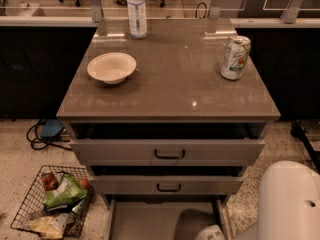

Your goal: Open bottom drawer

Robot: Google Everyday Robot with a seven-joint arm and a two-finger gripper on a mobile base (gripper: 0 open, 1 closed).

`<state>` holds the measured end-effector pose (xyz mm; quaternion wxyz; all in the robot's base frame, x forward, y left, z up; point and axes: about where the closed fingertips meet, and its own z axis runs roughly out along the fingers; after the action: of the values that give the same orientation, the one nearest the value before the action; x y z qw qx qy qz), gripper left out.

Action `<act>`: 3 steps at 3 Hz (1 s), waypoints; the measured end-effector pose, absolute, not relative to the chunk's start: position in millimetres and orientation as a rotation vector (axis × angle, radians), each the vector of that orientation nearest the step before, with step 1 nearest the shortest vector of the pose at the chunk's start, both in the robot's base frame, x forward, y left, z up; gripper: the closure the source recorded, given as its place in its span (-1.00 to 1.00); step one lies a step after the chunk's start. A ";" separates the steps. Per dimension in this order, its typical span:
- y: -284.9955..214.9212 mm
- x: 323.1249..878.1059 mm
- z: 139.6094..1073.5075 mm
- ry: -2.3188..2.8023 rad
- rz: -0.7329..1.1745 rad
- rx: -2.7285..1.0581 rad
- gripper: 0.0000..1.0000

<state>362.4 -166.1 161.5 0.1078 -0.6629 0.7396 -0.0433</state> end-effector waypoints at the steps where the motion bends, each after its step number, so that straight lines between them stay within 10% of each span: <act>1: -164.6 357.5 162.5 2.173 -0.100 -1.976 1.00; 3: -164.6 357.4 162.6 2.173 -0.100 -1.977 1.00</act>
Offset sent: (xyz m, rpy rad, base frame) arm -0.0688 0.0121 0.0243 0.0684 0.2722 0.2149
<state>357.4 -164.6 162.6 0.1011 -0.6691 0.7355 -0.0338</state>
